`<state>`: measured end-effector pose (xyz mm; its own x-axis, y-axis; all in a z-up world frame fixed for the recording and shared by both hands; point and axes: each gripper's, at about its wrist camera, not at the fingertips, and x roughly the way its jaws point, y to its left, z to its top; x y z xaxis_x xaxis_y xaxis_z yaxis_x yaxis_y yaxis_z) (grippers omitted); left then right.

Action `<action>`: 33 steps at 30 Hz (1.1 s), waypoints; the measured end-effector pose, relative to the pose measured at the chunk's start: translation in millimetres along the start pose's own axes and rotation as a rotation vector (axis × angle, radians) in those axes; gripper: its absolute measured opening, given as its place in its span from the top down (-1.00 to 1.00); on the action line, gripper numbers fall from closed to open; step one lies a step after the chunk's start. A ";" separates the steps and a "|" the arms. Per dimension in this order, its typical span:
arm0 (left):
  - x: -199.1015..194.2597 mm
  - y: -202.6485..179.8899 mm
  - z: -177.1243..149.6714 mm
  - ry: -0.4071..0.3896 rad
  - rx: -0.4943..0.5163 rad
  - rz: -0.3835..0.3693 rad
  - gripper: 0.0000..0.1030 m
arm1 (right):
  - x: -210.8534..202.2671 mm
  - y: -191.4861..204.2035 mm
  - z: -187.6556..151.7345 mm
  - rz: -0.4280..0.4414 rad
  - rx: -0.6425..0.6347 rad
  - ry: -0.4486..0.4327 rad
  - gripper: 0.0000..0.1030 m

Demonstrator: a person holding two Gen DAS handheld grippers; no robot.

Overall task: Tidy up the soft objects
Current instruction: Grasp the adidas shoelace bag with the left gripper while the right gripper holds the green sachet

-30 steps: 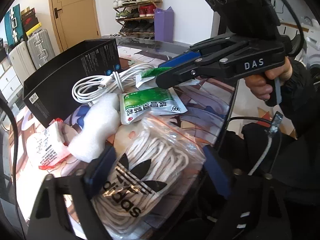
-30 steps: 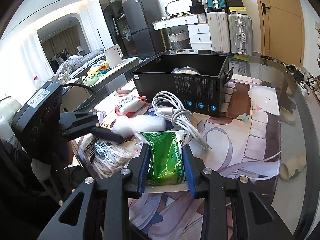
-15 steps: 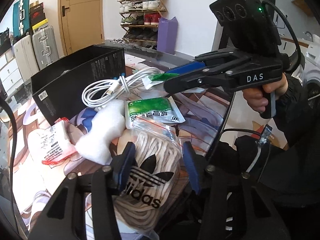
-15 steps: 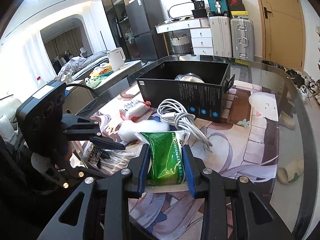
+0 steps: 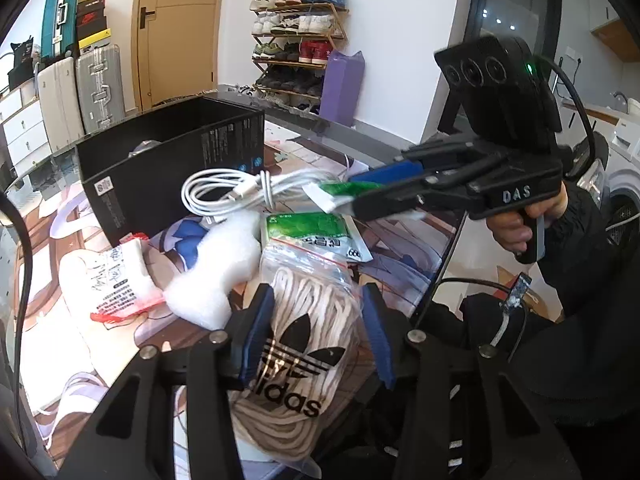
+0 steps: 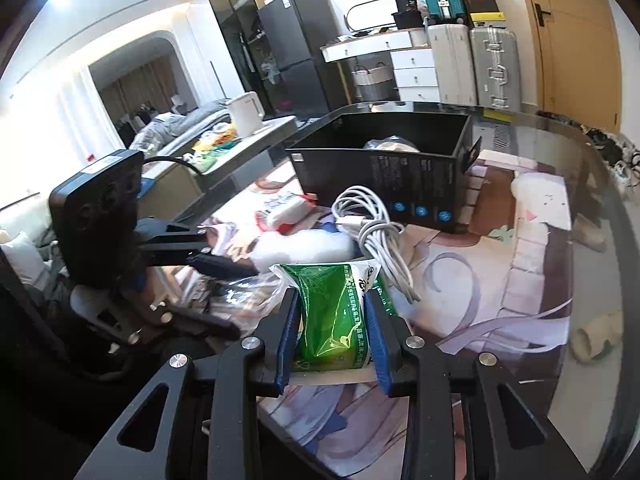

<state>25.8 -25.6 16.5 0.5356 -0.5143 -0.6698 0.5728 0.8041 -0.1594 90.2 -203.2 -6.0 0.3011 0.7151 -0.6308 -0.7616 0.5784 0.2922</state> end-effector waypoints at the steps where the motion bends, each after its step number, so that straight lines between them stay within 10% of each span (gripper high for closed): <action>1: -0.5 1.0 1.0 -0.002 -0.004 -0.003 0.16 | -1.0 0.6 -1.9 0.010 0.002 -0.001 0.37; 22: -32.5 11.0 16.7 -0.112 -0.052 0.006 0.16 | -45.2 -2.1 4.6 0.406 0.110 -0.223 0.37; 33: -41.8 15.4 22.1 -0.134 -0.054 0.025 0.17 | -37.0 11.1 5.0 0.143 0.062 -0.128 0.37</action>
<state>25.9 1.7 58.1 0.6297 -0.5259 -0.5718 0.5257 0.8303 -0.1849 73.5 -221.3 24.2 0.2658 0.8338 -0.4838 -0.7662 0.4873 0.4189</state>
